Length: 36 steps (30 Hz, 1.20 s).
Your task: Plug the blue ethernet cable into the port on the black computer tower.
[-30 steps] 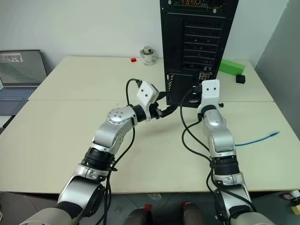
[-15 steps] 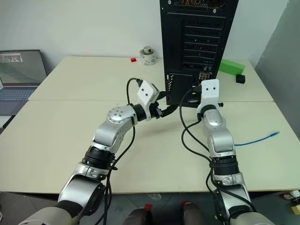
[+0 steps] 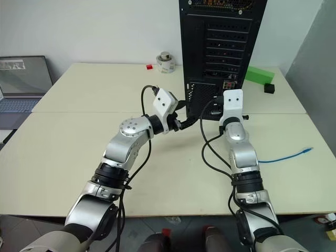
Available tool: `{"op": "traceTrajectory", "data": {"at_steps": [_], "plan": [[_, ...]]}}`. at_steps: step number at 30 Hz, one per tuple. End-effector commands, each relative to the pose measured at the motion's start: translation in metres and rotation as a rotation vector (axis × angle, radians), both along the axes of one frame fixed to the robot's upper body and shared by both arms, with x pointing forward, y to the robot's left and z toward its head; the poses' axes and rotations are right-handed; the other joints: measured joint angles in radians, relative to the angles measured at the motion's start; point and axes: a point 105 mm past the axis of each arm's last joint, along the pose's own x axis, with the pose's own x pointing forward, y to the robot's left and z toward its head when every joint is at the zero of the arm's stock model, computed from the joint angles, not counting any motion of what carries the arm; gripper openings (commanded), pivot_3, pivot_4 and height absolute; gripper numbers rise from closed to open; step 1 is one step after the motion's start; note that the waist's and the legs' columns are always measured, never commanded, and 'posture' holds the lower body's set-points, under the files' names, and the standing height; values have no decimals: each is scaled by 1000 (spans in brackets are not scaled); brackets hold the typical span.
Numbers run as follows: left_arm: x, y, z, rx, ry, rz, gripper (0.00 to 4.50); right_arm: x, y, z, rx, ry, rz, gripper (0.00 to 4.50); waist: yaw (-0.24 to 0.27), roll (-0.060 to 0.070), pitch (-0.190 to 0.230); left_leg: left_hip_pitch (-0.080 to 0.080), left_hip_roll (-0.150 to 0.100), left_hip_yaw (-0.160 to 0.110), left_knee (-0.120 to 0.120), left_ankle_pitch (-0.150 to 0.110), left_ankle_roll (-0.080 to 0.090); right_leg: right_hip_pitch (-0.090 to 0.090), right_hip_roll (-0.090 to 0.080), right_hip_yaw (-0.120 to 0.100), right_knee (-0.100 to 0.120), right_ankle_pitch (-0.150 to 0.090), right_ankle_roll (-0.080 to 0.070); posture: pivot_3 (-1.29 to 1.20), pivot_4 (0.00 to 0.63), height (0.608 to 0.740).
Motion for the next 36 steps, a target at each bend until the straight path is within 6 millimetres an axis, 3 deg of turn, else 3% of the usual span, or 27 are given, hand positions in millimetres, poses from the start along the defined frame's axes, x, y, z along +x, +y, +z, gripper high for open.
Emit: {"op": "traceTrajectory", "data": {"at_steps": [1,18,36], "plan": [[-1,-1,15,-11,-56,-12,3503,1,-2,20,19,-76,-18,26,0,0,0,0,0,0,0,0,0,0,0,0,0,0,0,0,150,740],[-1,-1,16,-2,-61,-13,3503,6,2,17,40,-62,-11,26,-1,0,0,0,0,0,0,0,0,0,0,0,0,0,0,0,150,740],[-3,0,15,0,-62,-13,3503,6,6,29,75,-84,-1,26,-19,0,0,0,0,-1,0,0,0,0,0,0,1,0,0,0,150,740]]}}
